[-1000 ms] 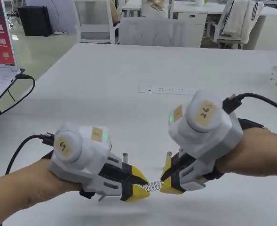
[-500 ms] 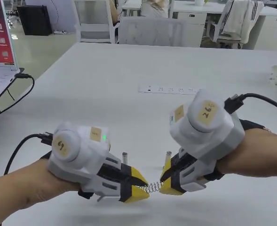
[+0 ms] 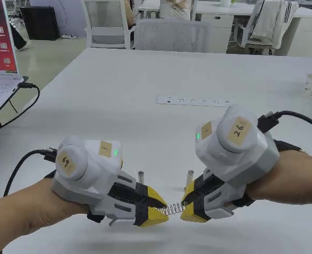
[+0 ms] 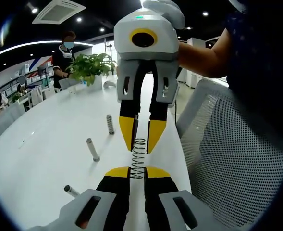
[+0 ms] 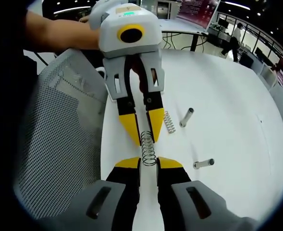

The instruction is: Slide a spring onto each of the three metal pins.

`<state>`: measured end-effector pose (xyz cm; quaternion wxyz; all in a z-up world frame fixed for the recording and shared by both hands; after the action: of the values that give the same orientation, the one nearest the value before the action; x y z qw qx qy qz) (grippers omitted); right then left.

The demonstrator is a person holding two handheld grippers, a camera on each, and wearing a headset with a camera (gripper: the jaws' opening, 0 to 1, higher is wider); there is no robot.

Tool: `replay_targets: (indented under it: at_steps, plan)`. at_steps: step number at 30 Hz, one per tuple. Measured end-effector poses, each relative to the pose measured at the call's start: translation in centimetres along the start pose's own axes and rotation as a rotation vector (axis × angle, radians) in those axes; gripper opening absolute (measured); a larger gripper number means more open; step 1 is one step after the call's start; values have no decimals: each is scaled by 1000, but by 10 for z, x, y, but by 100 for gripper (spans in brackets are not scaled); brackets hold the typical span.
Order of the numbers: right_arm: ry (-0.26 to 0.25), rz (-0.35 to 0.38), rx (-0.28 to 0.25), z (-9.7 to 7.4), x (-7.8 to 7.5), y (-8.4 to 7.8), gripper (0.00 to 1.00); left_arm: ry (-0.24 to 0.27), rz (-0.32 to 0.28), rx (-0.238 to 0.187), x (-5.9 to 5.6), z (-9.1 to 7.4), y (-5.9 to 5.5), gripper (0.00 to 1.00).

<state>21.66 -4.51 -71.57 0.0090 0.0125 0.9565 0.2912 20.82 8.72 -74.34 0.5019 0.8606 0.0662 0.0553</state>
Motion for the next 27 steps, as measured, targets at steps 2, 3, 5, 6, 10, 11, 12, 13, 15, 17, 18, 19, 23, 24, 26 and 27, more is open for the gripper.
replay_targets:
  at_steps: [2,3,5,6,10,11,12,13,15,17,18,19,23,24,26,27]
  plan:
    - [1,1,-1,1,0,0,10,-1,-1,-7,0,0,1,2]
    - [1,3,-2,1,0,0,10,-1,0,-9,-1,0,2,2]
    - [3,5,-5,1,0,0,10,-2,0,-13,-1,0,3,2]
    - [4,5,-5,2,1,0,10,-2,3,-17,-1,0,4,2]
    - [7,2,-6,2,1,0,10,-6,7,-21,-2,0,6,2]
    - [8,4,-5,2,1,1,10,-6,7,-22,-2,0,7,2]
    - [7,2,-6,2,1,1,10,-5,8,-23,-3,0,7,2]
    - [7,3,-6,2,1,1,10,-5,8,-24,-3,0,7,2]
    - [7,4,-6,1,2,1,10,-4,7,-27,-3,0,8,2]
    - [7,3,-8,1,2,1,9,-3,10,-25,-3,0,8,2]
    - [6,2,-8,1,2,1,9,-4,9,-25,-3,0,8,2]
    - [4,1,-7,1,3,1,9,-3,8,-25,-4,0,8,2]
    - [-2,-4,-9,-1,3,3,9,2,7,-27,-4,0,8,3]
    - [-2,-4,-9,-1,3,3,9,2,8,-27,-4,0,8,3]
    - [-5,-7,-10,-1,3,4,9,5,8,-26,-4,0,8,3]
    - [-6,-8,-13,-2,4,5,9,6,8,-25,-4,0,8,3]
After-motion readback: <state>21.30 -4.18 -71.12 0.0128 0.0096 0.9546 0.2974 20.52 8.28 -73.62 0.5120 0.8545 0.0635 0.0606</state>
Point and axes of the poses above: the centre of the closed fingertips' face, and the gripper's own axes: z roughly forward along the fingers, x roughly to its left, y roughly out of its top, the point moved 9 cm from there along -z, roughly backward along the fingers
